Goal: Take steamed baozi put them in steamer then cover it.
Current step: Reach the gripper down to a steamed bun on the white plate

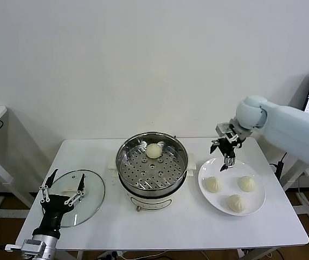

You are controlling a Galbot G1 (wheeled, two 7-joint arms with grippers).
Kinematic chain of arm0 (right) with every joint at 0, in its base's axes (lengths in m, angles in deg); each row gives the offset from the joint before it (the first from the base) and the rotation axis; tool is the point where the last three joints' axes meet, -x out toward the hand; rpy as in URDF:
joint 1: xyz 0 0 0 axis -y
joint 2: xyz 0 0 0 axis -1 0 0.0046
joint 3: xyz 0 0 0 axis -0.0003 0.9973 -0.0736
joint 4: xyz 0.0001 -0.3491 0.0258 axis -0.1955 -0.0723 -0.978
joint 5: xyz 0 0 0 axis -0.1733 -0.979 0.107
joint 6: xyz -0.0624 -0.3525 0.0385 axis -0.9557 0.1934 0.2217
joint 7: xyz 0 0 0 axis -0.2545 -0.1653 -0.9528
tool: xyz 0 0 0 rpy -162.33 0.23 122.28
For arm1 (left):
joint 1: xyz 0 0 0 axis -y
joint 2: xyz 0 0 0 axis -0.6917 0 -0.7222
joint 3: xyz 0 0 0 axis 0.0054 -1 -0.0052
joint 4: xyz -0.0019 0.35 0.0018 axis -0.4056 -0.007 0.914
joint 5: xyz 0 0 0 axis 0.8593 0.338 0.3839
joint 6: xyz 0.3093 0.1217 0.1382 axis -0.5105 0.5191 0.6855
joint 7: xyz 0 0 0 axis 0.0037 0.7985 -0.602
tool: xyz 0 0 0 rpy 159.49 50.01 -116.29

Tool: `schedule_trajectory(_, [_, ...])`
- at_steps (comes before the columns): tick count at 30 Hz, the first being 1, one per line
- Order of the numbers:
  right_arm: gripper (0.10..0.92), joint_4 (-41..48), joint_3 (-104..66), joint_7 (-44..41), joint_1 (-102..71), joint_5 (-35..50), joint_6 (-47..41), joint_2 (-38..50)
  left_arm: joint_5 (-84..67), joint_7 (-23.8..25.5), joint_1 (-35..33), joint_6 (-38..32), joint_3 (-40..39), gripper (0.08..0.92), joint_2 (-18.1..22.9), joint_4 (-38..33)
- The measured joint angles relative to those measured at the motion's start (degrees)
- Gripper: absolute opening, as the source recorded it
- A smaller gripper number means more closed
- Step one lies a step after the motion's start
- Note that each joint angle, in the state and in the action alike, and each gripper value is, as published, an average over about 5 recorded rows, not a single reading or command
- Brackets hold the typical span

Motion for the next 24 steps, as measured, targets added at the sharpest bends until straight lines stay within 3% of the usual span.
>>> schedule_trajectory(24, [0.823,4.98,-9.15,5.89,-15.28,-4.75,-5.59,-1.70,0.71,-0.34,-0.23,-0.28,-0.93,0.823,0.33,-0.01])
